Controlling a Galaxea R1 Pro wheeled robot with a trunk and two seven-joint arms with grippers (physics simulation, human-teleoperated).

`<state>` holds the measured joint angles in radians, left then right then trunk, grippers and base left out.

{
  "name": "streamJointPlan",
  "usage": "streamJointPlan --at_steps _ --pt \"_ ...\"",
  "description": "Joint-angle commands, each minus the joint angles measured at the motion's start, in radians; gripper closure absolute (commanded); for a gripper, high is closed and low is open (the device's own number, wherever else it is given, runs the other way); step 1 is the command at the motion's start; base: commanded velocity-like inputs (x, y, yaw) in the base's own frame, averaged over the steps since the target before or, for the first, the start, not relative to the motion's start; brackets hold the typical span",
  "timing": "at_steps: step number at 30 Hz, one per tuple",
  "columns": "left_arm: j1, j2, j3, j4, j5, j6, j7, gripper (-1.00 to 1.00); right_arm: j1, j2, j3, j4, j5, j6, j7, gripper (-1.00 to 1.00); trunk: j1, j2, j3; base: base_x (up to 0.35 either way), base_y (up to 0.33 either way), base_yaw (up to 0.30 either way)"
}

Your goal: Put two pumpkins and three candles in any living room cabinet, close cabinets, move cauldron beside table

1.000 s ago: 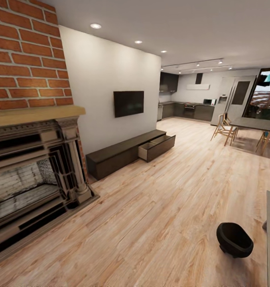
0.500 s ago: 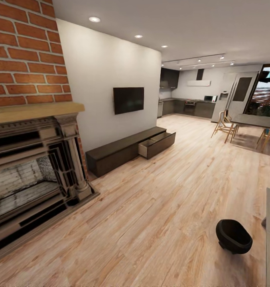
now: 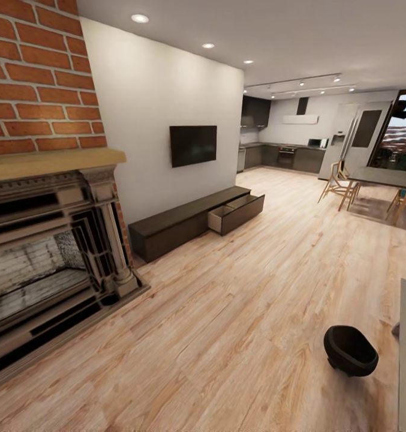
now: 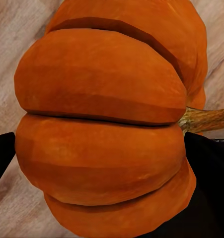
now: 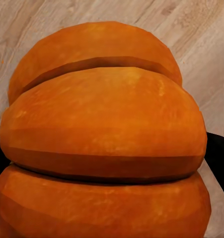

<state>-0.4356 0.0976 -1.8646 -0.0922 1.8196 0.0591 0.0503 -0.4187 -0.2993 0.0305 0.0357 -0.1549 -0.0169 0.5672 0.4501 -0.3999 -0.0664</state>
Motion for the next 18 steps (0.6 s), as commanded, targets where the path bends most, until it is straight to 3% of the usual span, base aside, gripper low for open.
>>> streamJointPlan --at_steps 1,4,7,18 --pt "0.0 0.0 -0.001 0.0 -0.002 0.001 0.002 1.0 0.0 0.002 -0.001 0.0 -0.001 0.001 -0.031 1.0 0.0 0.0 -0.002 0.0 0.0 0.0" --pt "0.0 0.0 -0.001 0.0 -0.002 0.001 0.002 1.0 0.0 0.004 -0.001 0.0 -0.001 0.006 -0.096 1.0 0.0 0.0 -0.007 0.0 0.0 0.0" --pt "0.0 0.0 -0.001 0.0 -0.002 0.001 0.002 1.0 0.0 0.004 0.0 0.0 0.0 0.01 -0.118 1.0 0.0 0.0 -0.011 0.0 0.0 0.0" --pt "0.0 0.001 -0.001 0.0 -0.003 0.001 0.002 1.0 0.0 0.009 -0.001 -0.002 0.003 0.082 -0.127 1.0 0.0 0.0 -0.029 0.0 0.0 0.0"
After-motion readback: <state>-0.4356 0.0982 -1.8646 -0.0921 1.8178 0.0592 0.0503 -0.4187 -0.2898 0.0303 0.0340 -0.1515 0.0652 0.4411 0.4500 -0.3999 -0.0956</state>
